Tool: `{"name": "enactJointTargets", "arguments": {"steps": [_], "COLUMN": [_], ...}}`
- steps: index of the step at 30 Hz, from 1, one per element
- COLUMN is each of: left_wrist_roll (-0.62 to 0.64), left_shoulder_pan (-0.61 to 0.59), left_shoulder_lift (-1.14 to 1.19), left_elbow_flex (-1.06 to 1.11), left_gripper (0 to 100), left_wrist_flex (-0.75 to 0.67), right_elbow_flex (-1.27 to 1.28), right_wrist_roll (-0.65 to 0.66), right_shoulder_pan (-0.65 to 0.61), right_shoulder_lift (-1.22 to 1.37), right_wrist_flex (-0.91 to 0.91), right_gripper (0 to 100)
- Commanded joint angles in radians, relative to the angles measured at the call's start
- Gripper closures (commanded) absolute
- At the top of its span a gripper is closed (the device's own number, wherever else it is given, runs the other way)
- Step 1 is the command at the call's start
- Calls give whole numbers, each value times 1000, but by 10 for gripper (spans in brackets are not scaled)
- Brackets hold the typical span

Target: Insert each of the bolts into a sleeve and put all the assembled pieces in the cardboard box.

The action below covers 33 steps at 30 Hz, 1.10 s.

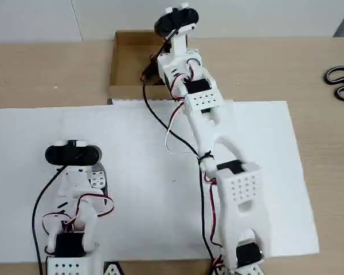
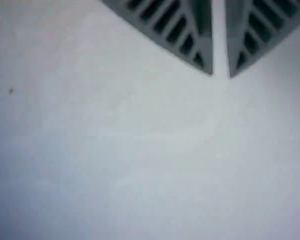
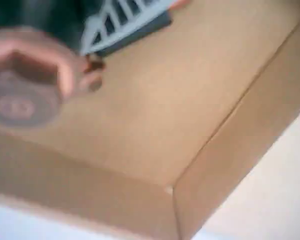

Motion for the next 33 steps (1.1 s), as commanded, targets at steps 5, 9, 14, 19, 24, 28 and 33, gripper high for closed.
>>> {"name": "enactJointTargets", "arguments": {"steps": [5,9,14,19,24,28,33], "left_wrist_roll": [-6,-6,-6,-6,-6,-6,-6], "left_shoulder_pan": [-5,-5,-5,-5,-5,-5,-5], "left_shoulder_lift": [-5,-5,-5,-5,-5,-5,-5], "left_elbow_flex": [-7,-7,-7,-7,-7,-7,-7], "left_gripper": [994,994,994,994,994,994,994], "left_wrist_flex": [5,5,5,5,5,5,5], "right_elbow_flex": [-321,-414,-440,-443,-445,-509,-621], "right_wrist_roll": [15,94,146,150,157,157,149], "right_shoulder_pan": [-2,-7,-10,-5,-5,-4,-4], "right_shoulder_lift": [174,259,300,297,292,292,302], "right_wrist_flex": [-27,-24,-22,56,68,99,189], "right_gripper": [995,995,958,714,684,702,702]}}
